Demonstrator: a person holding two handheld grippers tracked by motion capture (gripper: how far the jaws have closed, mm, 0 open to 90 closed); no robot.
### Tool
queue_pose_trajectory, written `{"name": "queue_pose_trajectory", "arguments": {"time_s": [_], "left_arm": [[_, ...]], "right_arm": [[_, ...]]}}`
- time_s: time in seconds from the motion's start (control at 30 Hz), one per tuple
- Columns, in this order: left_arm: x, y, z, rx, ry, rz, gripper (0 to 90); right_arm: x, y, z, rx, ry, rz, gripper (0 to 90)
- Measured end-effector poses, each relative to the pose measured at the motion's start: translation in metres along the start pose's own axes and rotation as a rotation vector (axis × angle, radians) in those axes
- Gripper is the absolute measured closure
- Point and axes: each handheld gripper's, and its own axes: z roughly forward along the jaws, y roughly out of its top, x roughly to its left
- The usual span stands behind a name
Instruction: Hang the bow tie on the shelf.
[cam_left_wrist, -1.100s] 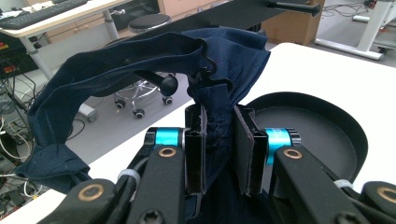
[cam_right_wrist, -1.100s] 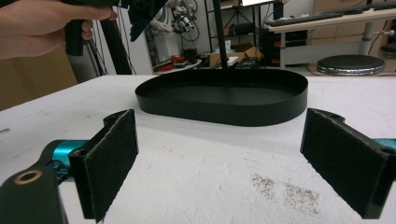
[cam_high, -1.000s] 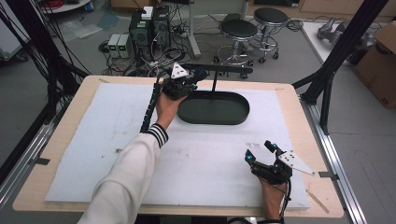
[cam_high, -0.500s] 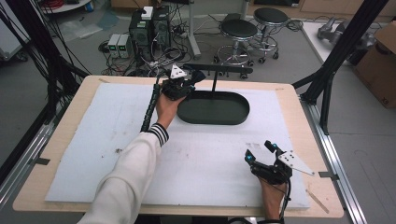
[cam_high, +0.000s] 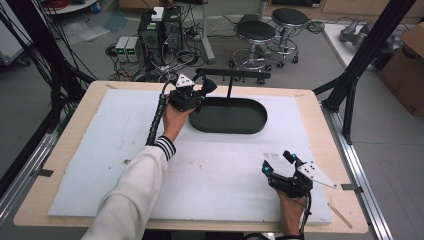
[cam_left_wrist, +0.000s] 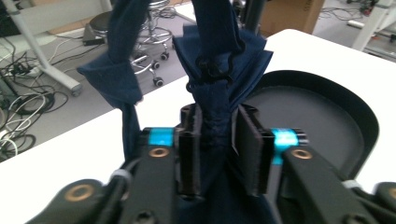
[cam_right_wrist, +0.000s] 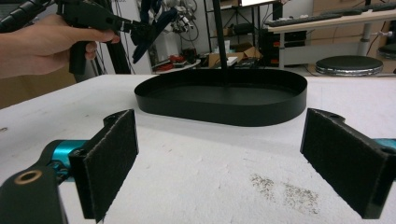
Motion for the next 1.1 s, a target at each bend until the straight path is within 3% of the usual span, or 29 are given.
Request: {"name": "queue_pose_trajectory", "arguments": {"time_s": [0.03, 0.13, 0.23, 0.3, 0.4, 0.5, 0.67, 0.7, 0.73, 0.83, 0.87, 0.9, 1.1], "left_arm": [[-0.001, -0.001, -0.002, 0.006, -0.026, 0.003, 64.7], [-0.003, 0.000, -0.004, 0.014, -0.031, -0.003, 50.7], [-0.003, 0.002, -0.008, 0.019, -0.077, -0.010, 44.2], [-0.003, 0.003, -0.013, -0.001, -0.101, -0.020, 36.9], [-0.002, 0.003, -0.020, -0.029, -0.113, -0.002, 30.6], [0.003, -0.001, -0.029, -0.061, -0.131, -0.024, 22.2], [0.011, -0.009, -0.047, -0.109, -0.149, -0.039, 19.2], [0.012, -0.012, -0.057, -0.135, -0.171, -0.036, 19.2], [0.012, -0.012, -0.057, -0.135, -0.171, -0.036, 19.2], [0.014, -0.018, -0.078, -0.159, -0.185, -0.007, 19.2], [0.015, -0.025, -0.097, -0.178, -0.174, 0.016, 19.1], [0.015, -0.025, -0.097, -0.178, -0.174, 0.016, 19.0], [0.022, -0.062, -0.165, -0.213, -0.164, 0.039, 18.8]], "right_arm": [[0.000, 0.000, 0.000, 0.001, -0.001, 0.000, 10.2], [0.000, 0.000, 0.000, 0.001, -0.001, 0.000, 10.2], [-0.001, 0.000, 0.000, 0.000, 0.003, 0.005, 10.2], [-0.001, 0.000, -0.001, -0.010, 0.003, 0.006, 10.2], [-0.001, -0.001, -0.002, -0.015, 0.004, 0.006, 10.2], [0.000, 0.000, -0.001, -0.009, 0.006, -0.001, 10.2], [0.001, -0.001, -0.001, -0.013, 0.005, -0.017, 10.2], [0.001, -0.001, -0.001, -0.014, 0.006, -0.015, 10.2], [0.001, -0.001, -0.001, -0.016, 0.007, -0.014, 10.2], [0.001, -0.001, -0.001, -0.017, 0.007, -0.012, 10.2], [0.001, -0.001, -0.002, -0.017, 0.008, -0.014, 10.2], [0.001, -0.001, -0.002, -0.017, 0.009, -0.020, 10.2], [0.003, -0.001, -0.002, -0.016, 0.009, -0.038, 10.2]]}}
